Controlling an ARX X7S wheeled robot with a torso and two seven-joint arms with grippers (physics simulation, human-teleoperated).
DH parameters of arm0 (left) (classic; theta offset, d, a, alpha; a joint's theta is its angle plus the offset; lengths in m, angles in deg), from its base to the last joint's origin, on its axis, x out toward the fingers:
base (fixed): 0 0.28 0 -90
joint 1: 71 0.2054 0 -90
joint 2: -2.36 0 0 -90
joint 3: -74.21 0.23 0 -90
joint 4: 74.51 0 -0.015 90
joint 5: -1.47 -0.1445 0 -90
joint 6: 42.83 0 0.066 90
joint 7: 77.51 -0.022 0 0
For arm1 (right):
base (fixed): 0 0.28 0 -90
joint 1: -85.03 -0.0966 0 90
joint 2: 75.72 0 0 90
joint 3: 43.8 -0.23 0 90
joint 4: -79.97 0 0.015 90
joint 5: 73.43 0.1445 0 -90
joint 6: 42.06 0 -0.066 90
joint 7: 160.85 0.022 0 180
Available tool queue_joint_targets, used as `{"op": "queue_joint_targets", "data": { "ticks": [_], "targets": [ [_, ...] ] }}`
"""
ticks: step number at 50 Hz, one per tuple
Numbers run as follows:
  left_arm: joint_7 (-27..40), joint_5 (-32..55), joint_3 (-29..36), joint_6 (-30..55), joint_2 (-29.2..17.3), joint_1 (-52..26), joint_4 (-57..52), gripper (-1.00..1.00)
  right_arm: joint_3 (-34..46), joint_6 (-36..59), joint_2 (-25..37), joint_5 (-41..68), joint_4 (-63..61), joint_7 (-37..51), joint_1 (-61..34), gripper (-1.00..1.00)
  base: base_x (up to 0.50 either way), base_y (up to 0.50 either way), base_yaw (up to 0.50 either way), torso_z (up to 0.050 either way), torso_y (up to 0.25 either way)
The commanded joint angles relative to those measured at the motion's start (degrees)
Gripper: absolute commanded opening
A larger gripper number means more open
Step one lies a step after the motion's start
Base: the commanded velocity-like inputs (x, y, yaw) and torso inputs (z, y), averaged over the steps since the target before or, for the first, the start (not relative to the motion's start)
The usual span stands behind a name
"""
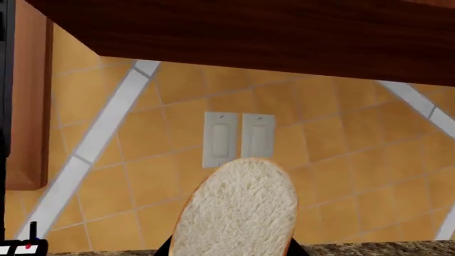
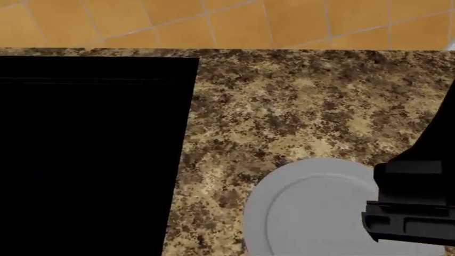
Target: Place all breads on the cutting board.
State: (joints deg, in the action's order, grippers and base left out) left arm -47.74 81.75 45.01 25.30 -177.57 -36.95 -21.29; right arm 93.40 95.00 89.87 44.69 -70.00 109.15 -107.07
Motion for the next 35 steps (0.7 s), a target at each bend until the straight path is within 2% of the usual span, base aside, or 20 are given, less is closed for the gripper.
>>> {"op": "queue_joint_targets", "data": {
  "ticks": [1, 18, 35],
  "targets": [
    [-0.41, 1.04, -0.34, -0.26, 0.06, -0.38, -0.48, -1.00, -1.43, 1.39, -0.25, -0.96, -0.03, -0.01, 1.83, -1.00, 0.00, 0.50, 0.00, 0.000, 0.000],
    [0.23, -0.20, 0.10, -1.39, -0.01, 0.58, -0.39, -1.00, -16.56, 5.47, -1.43, -0.09, -0.03, -0.01, 14.74, -1.00, 0.00, 0.50, 0.00, 0.000, 0.000],
    [0.30, -0.31, -0.14, -1.64, -0.04, 0.79, -0.18, -1.00, -23.72, 7.71, -2.21, 0.31, -0.03, -0.01, 20.85, -1.00, 0.00, 0.50, 0.00, 0.000, 0.000]
  ]
}}
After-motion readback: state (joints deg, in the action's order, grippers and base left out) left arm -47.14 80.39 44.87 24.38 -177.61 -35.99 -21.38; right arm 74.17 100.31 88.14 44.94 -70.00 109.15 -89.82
